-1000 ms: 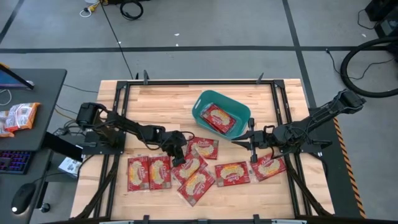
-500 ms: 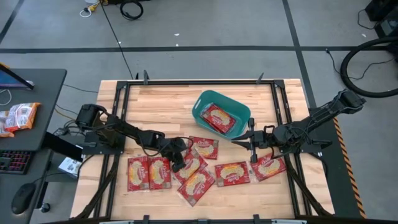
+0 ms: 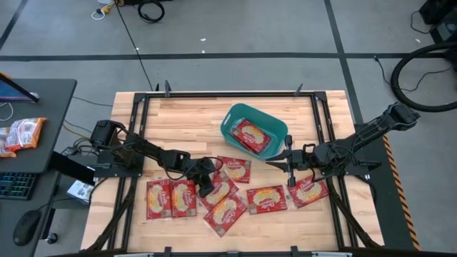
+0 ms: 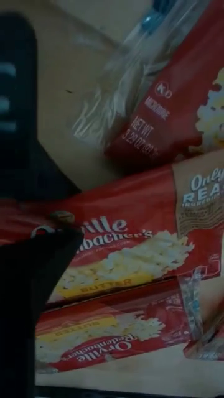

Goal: Sort popcorn bags into baskets
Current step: Put the red popcorn bag into the green bin

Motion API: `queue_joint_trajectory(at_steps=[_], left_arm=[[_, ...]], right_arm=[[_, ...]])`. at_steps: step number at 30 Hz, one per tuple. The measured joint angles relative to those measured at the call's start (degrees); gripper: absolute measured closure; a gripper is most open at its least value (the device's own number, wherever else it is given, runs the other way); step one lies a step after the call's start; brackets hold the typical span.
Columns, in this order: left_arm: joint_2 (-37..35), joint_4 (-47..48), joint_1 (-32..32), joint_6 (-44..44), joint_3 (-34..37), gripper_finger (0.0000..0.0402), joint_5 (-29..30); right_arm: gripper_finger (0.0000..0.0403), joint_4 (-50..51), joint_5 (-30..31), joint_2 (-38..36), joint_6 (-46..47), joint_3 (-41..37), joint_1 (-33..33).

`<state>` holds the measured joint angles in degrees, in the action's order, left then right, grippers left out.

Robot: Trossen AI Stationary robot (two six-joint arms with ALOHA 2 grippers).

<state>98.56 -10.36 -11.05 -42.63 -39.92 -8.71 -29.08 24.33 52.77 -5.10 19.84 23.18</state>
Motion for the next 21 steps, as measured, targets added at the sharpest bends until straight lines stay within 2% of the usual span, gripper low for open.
queue_joint_trajectory(at_steps=[4, 12, 17, 21], left_arm=[[-0.2, -0.1, 0.8, 0.7, 0.0, 0.0381, -0.3], [-6.0, 0.5, 5.1, 2.7, 0.1, 0.0379, -3.7], [-13.1, 2.6, 8.0, 4.6, 0.1, 0.0382, -3.3], [-16.9, 0.5, 9.4, 4.7, 0.1, 0.0382, -1.9]], right_arm=[[0.0362, 0.0, 0.0, 0.0, 0.0, 0.0, 0.0], [0.0362, 0.0, 0.0, 0.0, 0.0, 0.0, 0.0], [0.0362, 0.2, 0.0, 0.0, 0.0, 0.0, 0.0], [0.0362, 0.3, 0.0, 0.0, 0.0, 0.0, 0.0]])
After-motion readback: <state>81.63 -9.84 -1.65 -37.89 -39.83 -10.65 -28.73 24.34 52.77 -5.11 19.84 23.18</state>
